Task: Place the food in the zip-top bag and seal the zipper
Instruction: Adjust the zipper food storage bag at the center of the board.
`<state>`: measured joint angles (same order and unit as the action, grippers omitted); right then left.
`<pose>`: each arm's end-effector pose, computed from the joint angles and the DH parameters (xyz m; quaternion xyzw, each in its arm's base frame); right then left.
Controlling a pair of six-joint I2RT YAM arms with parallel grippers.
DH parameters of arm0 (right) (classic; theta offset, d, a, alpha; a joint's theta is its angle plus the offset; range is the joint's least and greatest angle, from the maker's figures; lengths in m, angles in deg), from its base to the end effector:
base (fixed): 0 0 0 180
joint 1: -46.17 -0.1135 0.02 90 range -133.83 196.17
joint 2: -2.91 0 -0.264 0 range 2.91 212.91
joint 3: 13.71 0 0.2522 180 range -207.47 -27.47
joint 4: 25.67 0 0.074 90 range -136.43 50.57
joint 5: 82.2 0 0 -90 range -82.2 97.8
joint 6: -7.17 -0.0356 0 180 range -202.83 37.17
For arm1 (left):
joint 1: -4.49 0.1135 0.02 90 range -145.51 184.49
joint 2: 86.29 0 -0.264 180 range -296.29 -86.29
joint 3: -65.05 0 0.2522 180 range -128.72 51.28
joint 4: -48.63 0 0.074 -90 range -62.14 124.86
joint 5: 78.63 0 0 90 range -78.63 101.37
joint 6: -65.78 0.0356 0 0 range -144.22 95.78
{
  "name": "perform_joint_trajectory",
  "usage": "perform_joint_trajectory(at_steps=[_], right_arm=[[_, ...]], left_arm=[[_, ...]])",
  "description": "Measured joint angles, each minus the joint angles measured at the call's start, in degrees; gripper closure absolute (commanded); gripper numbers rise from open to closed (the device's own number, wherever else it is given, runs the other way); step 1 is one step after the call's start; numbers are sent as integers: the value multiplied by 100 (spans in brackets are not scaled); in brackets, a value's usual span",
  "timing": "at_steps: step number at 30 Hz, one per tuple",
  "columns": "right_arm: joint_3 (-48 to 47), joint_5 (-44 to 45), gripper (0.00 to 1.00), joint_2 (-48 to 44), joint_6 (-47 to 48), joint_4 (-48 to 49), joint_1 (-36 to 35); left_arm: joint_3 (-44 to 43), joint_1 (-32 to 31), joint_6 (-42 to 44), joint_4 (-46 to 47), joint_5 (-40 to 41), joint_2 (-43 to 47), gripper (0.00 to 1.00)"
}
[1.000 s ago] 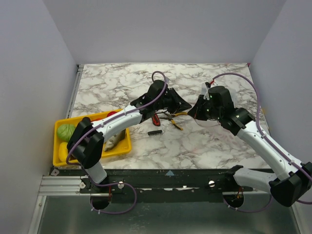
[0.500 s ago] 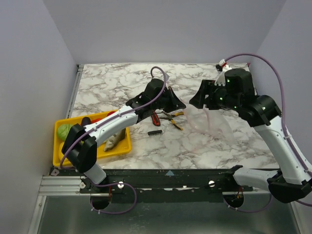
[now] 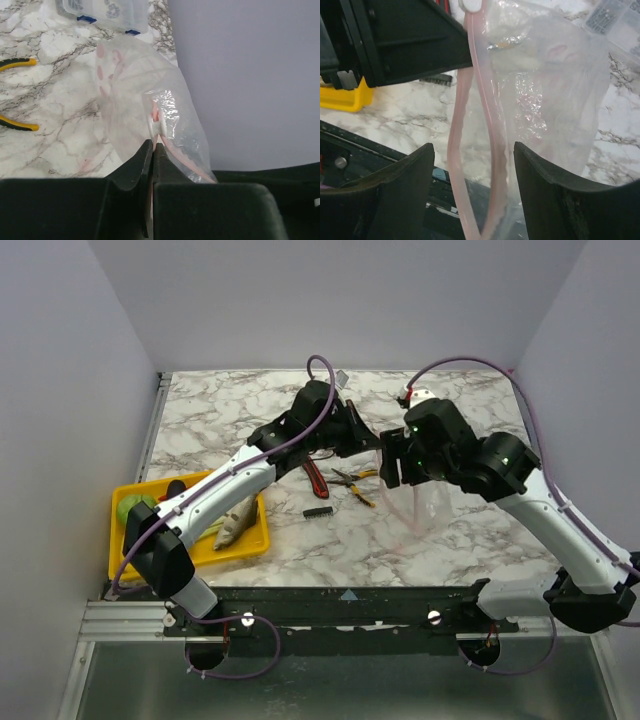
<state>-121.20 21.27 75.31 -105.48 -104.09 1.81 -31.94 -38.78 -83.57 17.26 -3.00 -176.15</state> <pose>0.1671 0.1518 0.4356 -0.1261 0.9043 0.1274 0.3875 0.2623 -0.2590 0.3643 -0.0493 0.8345 -0.4861 0.2547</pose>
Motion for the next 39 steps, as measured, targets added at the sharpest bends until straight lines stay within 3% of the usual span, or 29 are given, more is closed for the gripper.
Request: perform_joint_trajectory(at_steps=[4, 10, 16, 18, 20, 21, 22, 24, 27, 30, 39], right_arm=[[-74, 815, 34, 229, -249, -245, -575], [-199, 2022, 45, 417, -452, -592, -660], [-197, 2332, 54, 439, -326, -599, -699], [-175, 2332, 68, 439, -273, -557, -710], [-149, 2352, 92, 439, -223, -533, -715], [-138, 2371, 99, 439, -199, -527, -719], [-125, 2396, 100, 439, -210, -516, -719], [-70, 2422, 100, 424, -221, -448, -723], [181, 2404, 100, 291, -221, -210, -723], [503, 2345, 100, 59, -238, 81, -723], [975, 2323, 100, -146, -448, 535, -730]], left_arm=[[-184, 2, -7, -203, -13, -22, 100], [-275, 2, 17, -544, -4, -127, 100], [-299, 0, 22, -702, -2, -144, 100], [-330, 0, 22, -734, -2, -157, 100], [-334, 2, 22, -743, -2, -168, 100], [-334, 0, 22, -748, -2, -170, 100], [-334, 0, 26, -754, -2, -175, 98], [-334, 2, 85, -748, -48, -175, 85], [-210, 48, 179, -505, -236, -142, 52], [404, 105, 201, 55, -520, 105, 35], [1506, 164, 566, 1008, -1303, 835, 20]])
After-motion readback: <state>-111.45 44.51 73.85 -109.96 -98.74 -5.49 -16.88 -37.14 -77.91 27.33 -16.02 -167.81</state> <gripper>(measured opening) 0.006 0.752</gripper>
